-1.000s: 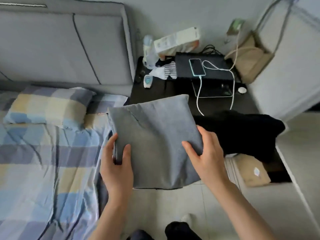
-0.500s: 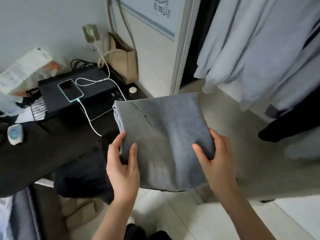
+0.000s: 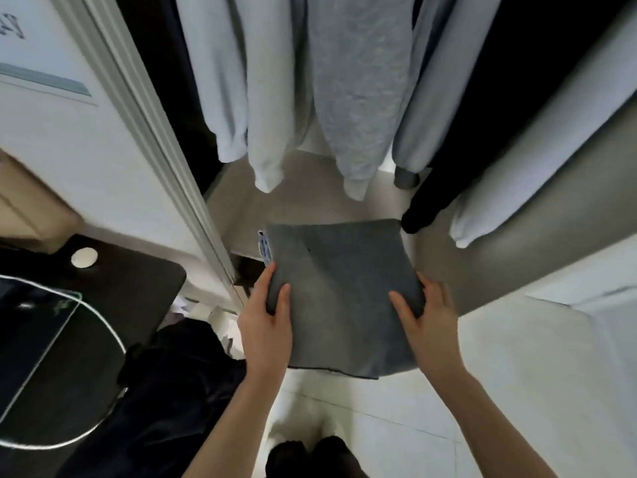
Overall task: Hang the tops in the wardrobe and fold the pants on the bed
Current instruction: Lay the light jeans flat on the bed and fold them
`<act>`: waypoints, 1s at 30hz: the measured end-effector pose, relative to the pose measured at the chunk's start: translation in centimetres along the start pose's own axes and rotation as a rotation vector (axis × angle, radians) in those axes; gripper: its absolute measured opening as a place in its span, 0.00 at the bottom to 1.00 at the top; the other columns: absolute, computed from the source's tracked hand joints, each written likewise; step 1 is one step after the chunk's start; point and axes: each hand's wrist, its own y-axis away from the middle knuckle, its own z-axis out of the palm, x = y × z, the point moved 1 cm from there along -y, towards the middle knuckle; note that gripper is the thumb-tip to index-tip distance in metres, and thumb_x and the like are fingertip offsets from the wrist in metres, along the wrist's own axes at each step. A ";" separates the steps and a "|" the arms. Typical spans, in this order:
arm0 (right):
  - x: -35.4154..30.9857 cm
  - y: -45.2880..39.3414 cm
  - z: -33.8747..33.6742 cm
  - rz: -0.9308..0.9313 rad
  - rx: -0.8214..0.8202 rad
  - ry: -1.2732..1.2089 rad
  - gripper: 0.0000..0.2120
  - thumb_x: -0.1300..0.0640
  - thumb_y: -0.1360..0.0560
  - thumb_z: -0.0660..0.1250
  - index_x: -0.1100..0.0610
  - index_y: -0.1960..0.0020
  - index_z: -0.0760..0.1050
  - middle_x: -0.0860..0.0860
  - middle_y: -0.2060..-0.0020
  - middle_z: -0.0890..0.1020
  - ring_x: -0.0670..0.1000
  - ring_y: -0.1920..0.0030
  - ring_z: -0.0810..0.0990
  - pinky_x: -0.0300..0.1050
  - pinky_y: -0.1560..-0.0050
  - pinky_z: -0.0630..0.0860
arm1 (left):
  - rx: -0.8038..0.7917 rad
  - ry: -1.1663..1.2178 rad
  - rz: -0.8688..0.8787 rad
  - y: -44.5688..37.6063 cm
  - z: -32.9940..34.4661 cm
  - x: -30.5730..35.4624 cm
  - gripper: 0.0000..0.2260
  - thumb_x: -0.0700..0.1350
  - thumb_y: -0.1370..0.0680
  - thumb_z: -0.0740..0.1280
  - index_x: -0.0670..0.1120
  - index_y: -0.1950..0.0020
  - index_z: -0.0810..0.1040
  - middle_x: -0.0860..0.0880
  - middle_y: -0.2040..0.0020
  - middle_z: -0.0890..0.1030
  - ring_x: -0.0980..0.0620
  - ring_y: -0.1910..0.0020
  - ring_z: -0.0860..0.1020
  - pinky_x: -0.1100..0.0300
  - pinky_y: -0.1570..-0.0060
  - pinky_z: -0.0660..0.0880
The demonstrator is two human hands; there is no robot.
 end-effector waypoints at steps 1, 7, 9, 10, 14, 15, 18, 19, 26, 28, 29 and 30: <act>0.5 -0.4 0.4 0.018 0.001 0.010 0.24 0.49 0.25 0.68 0.58 0.33 0.70 0.55 0.42 0.75 0.47 0.49 0.70 0.41 0.47 0.69 | -0.031 0.004 -0.009 -0.9 0.8 -0.5 0.18 0.49 0.20 0.66 0.58 0.30 0.72 0.67 0.44 0.77 0.64 0.44 0.77 0.55 0.39 0.75; 4.5 -6.9 3.7 0.138 -0.052 0.077 0.24 0.45 0.23 0.64 0.56 0.32 0.67 0.54 0.41 0.73 0.57 0.46 0.76 0.44 0.48 0.71 | -0.206 -0.005 -0.046 -7.6 8.3 -3.3 0.18 0.43 0.19 0.64 0.49 0.29 0.72 0.55 0.40 0.79 0.62 0.46 0.75 0.67 0.41 0.72; 6.3 -10.1 5.2 0.164 -0.019 0.094 0.25 0.45 0.23 0.64 0.57 0.32 0.67 0.56 0.40 0.73 0.59 0.47 0.76 0.47 0.47 0.71 | -0.234 0.013 -0.011 -10.6 11.2 -4.1 0.18 0.41 0.19 0.64 0.47 0.29 0.72 0.51 0.37 0.78 0.57 0.41 0.75 0.73 0.42 0.70; 7.6 -11.9 6.3 0.174 0.023 0.100 0.25 0.45 0.23 0.64 0.59 0.32 0.67 0.57 0.41 0.73 0.60 0.46 0.76 0.45 0.48 0.70 | -0.243 0.032 0.005 -12.3 13.1 -4.9 0.18 0.40 0.19 0.64 0.45 0.29 0.72 0.51 0.37 0.78 0.57 0.41 0.75 0.77 0.44 0.68; 13.0 -16.2 10.7 0.211 0.169 0.023 0.22 0.54 0.24 0.68 0.66 0.35 0.68 0.63 0.44 0.76 0.62 0.45 0.76 0.36 0.51 0.64 | -0.313 0.008 0.011 -17.2 18.7 -9.5 0.19 0.41 0.19 0.63 0.47 0.28 0.70 0.52 0.35 0.75 0.55 0.39 0.73 0.73 0.40 0.70; 14.3 -16.6 11.6 0.239 0.145 0.021 0.22 0.56 0.23 0.67 0.66 0.34 0.67 0.64 0.43 0.76 0.62 0.45 0.76 0.39 0.49 0.66 | -0.356 -0.071 0.012 -18.0 19.5 -11.0 0.20 0.42 0.18 0.62 0.48 0.26 0.68 0.51 0.32 0.73 0.52 0.35 0.73 0.64 0.35 0.70; 18.4 -17.4 16.1 0.289 -0.235 0.379 0.27 0.61 0.21 0.60 0.62 0.25 0.56 0.64 0.30 0.65 0.66 0.31 0.66 0.52 0.36 0.67 | -0.682 -0.759 0.080 -19.0 21.8 -16.7 0.31 0.42 0.19 0.62 0.50 0.20 0.50 0.47 0.20 0.53 0.39 0.25 0.61 0.44 0.28 0.63; 18.6 -17.1 17.1 0.231 -0.354 0.573 0.29 0.62 0.21 0.58 0.61 0.23 0.51 0.62 0.25 0.57 0.66 0.27 0.58 0.56 0.31 0.63 | -0.789 -0.969 0.116 -18.6 22.1 -17.6 0.36 0.42 0.20 0.63 0.51 0.20 0.43 0.48 0.19 0.45 0.36 0.23 0.54 0.41 0.26 0.58; 18.6 -12.8 20.0 -0.147 -0.632 0.958 0.54 0.54 0.34 0.75 0.43 0.22 0.41 0.55 0.22 0.44 0.68 0.25 0.45 0.76 0.34 0.53 | -0.903 -1.235 0.847 -15.2 23.3 -20.0 0.39 0.46 0.26 0.70 0.53 0.20 0.53 0.43 0.20 0.52 0.35 0.23 0.52 0.37 0.26 0.52; 19.4 -13.2 20.2 -0.134 -0.598 0.974 0.49 0.58 0.38 0.76 0.44 0.23 0.56 0.58 0.24 0.60 0.70 0.28 0.59 0.78 0.42 0.62 | -0.899 -1.270 0.785 -15.5 23.6 -20.2 0.35 0.48 0.28 0.71 0.53 0.23 0.62 0.38 0.23 0.62 0.29 0.28 0.63 0.35 0.30 0.62; 19.6 -13.4 20.4 -0.180 -0.585 0.986 0.43 0.59 0.37 0.73 0.45 0.25 0.63 0.58 0.27 0.66 0.70 0.31 0.65 0.77 0.46 0.67 | -0.900 -1.295 0.799 -15.5 23.8 -20.2 0.32 0.49 0.30 0.71 0.53 0.26 0.69 0.36 0.28 0.69 0.28 0.33 0.70 0.35 0.35 0.68; 19.8 -13.7 20.4 -0.204 -0.581 1.001 0.36 0.59 0.34 0.69 0.45 0.27 0.66 0.59 0.30 0.70 0.70 0.34 0.69 0.75 0.49 0.71 | -0.911 -1.322 0.825 -15.6 24.1 -20.8 0.28 0.50 0.30 0.69 0.52 0.29 0.73 0.35 0.31 0.73 0.27 0.37 0.73 0.35 0.39 0.72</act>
